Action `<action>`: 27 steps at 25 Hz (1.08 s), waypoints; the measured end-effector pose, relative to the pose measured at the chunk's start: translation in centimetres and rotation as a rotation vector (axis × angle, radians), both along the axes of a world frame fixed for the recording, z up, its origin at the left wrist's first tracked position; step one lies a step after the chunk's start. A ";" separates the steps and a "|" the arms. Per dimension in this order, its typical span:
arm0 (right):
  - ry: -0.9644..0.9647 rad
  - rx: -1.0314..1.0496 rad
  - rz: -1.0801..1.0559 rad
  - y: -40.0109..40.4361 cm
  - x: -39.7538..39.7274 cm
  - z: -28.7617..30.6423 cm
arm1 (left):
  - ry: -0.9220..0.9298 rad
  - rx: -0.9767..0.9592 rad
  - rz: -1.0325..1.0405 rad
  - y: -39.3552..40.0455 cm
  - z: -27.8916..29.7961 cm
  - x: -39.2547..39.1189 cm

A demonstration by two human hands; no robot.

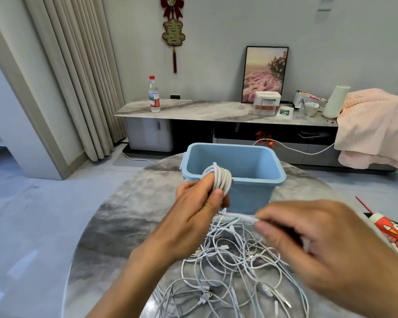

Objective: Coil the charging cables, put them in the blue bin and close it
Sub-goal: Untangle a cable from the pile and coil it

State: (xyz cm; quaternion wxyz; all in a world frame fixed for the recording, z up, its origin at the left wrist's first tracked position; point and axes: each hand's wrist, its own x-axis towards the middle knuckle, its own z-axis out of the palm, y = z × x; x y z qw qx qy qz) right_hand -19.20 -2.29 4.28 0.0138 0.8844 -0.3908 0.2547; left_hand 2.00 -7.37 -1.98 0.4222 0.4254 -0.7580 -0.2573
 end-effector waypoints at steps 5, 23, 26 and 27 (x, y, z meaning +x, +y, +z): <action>-0.219 -0.176 -0.058 -2.6 -3.2 -0.1 | 0.172 0.194 -0.334 1.3 1.3 -1.5; -0.329 0.588 -0.151 -0.6 5.4 -6.8 | 0.701 0.188 0.005 0.4 0.5 -2.3; -0.058 0.395 -0.219 0.5 4.8 -4.0 | 0.382 0.095 0.016 0.5 0.2 -1.8; -0.054 0.263 -0.226 0.4 4.2 -2.9 | 0.349 0.117 -0.014 0.7 0.3 -1.8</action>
